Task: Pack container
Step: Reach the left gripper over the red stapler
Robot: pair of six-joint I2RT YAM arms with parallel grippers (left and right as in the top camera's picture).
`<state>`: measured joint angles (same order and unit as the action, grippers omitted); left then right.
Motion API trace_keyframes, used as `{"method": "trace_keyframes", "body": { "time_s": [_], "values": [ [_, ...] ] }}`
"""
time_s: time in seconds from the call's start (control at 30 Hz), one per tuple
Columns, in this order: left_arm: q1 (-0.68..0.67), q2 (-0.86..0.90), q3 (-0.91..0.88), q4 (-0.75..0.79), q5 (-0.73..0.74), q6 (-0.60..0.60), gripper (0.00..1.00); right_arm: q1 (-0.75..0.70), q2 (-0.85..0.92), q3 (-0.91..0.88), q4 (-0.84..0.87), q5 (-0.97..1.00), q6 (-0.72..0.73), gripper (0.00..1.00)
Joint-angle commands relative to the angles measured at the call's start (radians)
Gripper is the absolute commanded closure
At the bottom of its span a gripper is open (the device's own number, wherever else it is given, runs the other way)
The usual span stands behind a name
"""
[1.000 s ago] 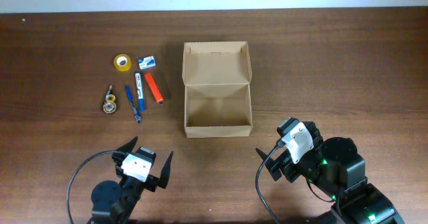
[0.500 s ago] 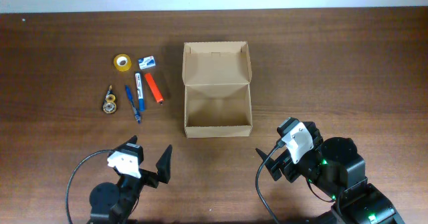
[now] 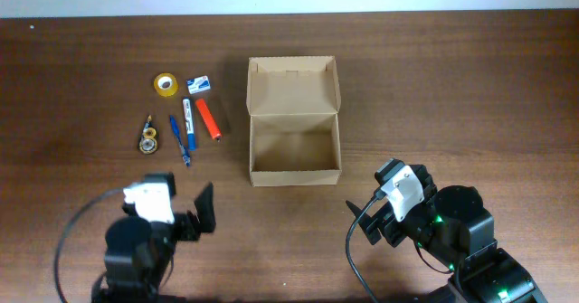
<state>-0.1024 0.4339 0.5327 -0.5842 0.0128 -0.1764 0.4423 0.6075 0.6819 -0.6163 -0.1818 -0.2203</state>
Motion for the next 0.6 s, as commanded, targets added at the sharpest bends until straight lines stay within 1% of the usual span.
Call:
{"method": "trace_keyframes", "body": {
  "time_s": [0.0, 0.17, 0.27, 0.4, 0.5, 0.57],
  "values": [
    [0.007, 0.137, 0.099, -0.003, -0.185, 0.018, 0.0, 0.008, 0.001, -0.004, 0.003, 0.01, -0.005, 0.01],
    [0.007, 0.392, 0.285, -0.001, -0.273, 0.017, 0.0, 0.008, 0.001, -0.004, 0.003, 0.01, -0.005, 0.01],
    [0.024, 0.537, 0.393, -0.022, -0.277, 0.017, 0.0, 0.008, 0.001, -0.004, 0.003, 0.01, -0.005, 0.01],
    [0.092, 0.719, 0.54, -0.068, -0.18, 0.021, 0.01, 0.008, 0.001, -0.004, 0.003, 0.01, -0.005, 0.01],
    [0.165, 0.827, 0.621, -0.076, -0.053, 0.096, 0.01, 0.008, 0.001, -0.004, 0.003, 0.01, -0.005, 0.01],
    [0.205, 0.88, 0.655, -0.077, -0.019, 0.103, 0.01, 0.008, 0.001, -0.004, 0.003, 0.01, -0.005, 0.01]
  ]
}}
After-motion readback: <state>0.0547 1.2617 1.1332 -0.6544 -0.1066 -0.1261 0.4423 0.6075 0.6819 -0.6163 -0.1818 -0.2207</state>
